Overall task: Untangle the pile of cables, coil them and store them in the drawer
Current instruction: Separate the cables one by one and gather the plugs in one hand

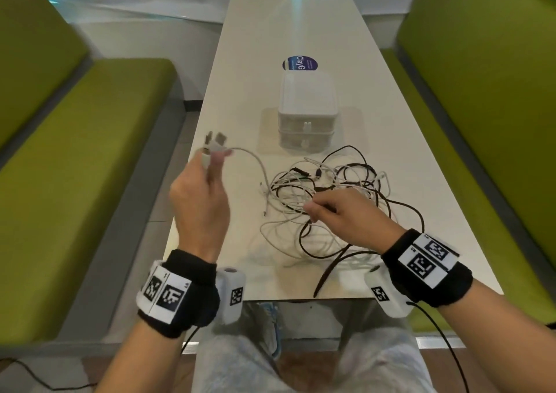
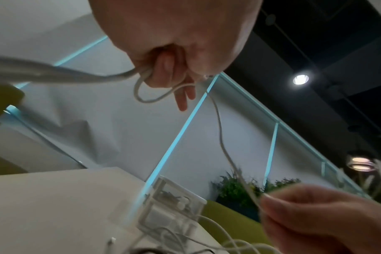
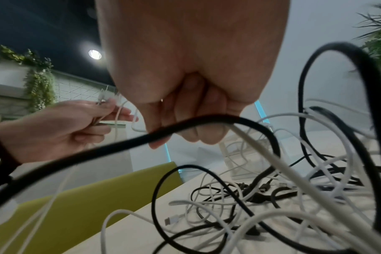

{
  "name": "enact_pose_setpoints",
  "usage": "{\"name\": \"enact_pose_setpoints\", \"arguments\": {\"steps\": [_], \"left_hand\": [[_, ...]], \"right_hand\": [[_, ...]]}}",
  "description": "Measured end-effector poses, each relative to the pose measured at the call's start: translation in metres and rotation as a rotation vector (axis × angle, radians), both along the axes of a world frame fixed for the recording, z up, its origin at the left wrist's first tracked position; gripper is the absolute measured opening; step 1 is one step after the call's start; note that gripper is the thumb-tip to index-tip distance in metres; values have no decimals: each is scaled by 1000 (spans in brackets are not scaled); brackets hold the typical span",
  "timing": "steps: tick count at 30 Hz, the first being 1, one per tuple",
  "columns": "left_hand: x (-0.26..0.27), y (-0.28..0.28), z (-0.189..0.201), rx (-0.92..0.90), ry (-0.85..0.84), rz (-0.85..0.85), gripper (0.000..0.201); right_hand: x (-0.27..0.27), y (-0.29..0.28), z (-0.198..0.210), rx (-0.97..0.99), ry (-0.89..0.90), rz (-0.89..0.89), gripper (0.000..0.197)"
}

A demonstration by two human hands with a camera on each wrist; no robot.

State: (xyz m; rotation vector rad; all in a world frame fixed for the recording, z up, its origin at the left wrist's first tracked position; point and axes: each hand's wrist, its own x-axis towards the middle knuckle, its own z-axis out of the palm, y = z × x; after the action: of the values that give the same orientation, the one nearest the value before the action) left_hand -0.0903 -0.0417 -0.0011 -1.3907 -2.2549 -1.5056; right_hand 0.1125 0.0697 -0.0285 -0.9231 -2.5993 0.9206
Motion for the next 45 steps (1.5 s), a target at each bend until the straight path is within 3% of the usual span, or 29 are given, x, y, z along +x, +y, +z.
{"name": "enact_pose_setpoints", "arguments": {"steps": [4,7,10,12,14,19,22,26,29,32,37,42,45], "left_hand": [[46,7,-10,-107,-135,-267,31],[62,11,-26,-229,-126,-297,26],[65,13,-34,-258,-192,-323,42],[65,13,-37,-314,-155,-331,50],[64,12,-36,-330,-64,-328,45],[48,12,-22,-305,188,-229,48],[15,12,-5,-245,167,-59,44],[-24,9,11,-165,53,92,57],[-21,8,4,-187,45,22,41],[5,10,-8,-220,151,-89,26],[56,14,-28,-302,125,-335,28],[72,19,-36,-380,-25,-309,35],[75,17,-35,-329,-145,-350,40]], "right_hand": [[-9,-7,6,-7,24,15,33],[-13,-11,9,-7,101,26,30],[-12,-12,8,-37,186,39,29],[-9,-11,7,-70,230,36,28],[-8,-12,6,-92,241,30,27],[-8,-10,6,-136,201,33,35],[1,-3,0,-162,163,56,41],[8,9,-12,-129,108,54,39],[4,11,-16,-79,80,32,39],[0,6,-15,-56,77,45,36],[-2,-3,-11,-35,75,111,27],[2,-7,-13,15,159,90,27],[1,-11,-14,11,204,82,21]]}}
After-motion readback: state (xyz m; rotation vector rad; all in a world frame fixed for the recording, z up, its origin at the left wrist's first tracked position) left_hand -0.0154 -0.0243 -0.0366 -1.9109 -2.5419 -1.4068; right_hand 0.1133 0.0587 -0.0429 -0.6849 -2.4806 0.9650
